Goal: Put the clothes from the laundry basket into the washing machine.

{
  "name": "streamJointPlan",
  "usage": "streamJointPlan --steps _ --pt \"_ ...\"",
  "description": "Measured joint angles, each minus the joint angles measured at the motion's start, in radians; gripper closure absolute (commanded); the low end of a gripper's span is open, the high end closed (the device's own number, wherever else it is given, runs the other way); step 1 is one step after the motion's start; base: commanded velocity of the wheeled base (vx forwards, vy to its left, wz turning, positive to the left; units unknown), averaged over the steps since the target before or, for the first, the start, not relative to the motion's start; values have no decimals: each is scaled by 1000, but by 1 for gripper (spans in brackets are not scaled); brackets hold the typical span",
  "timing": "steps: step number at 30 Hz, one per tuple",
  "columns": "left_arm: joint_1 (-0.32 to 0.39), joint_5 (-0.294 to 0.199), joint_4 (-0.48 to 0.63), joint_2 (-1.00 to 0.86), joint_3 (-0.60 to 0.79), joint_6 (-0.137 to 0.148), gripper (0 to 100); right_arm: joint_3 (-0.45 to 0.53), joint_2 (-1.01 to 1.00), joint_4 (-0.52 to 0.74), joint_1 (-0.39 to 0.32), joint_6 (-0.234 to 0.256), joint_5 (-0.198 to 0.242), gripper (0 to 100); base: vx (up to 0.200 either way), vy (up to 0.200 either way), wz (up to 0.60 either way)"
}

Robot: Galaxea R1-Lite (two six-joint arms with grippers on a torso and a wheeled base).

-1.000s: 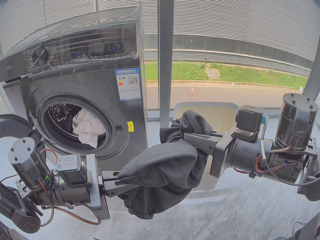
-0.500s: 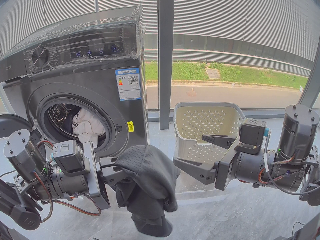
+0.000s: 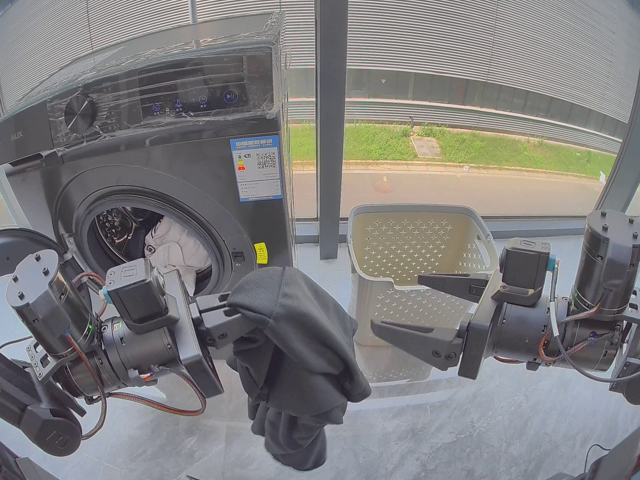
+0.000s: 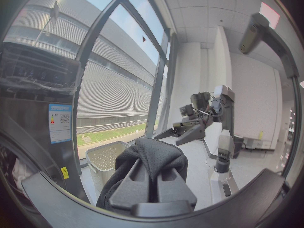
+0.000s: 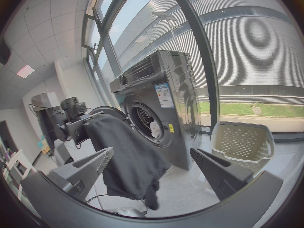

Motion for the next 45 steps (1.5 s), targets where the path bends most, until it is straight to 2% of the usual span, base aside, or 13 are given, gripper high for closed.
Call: streamJointPlan --steps 2,5,7,8,11,19,29,37,41,45 --pt "-1 39 2 1 -9 -51 100 5 -6 0 -16 13 86 0 0 0 0" --pt "-2 100 3 6 -23 -115 100 11 -10 0 -32 44 179 0 0 0 0" --pt "-3 144 4 14 -36 -153 100 13 -6 0 -43 59 215 0 0 0 0" --pt "-3 151 4 17 -39 -158 100 13 -1 0 -47 63 218 0 0 0 0" --pt "-6 164 6 30 -57 -171 100 13 30 0 -57 61 215 0 0 0 0" --pt "-9 185 7 50 -92 -176 100 2 125 -1 -70 31 150 0 0 0 0" --pt "-10 202 7 47 -99 -176 100 6 178 -1 -67 9 146 0 0 0 0" --pt "-10 202 5 49 -113 -176 100 -2 203 -2 -13 -4 148 0 0 0 0" --pt "-10 202 6 49 -123 -175 100 -45 245 -5 2 -3 140 0 0 0 0" --pt "-10 202 6 47 -127 -176 100 -118 299 -7 7 4 92 0 0 0 0"
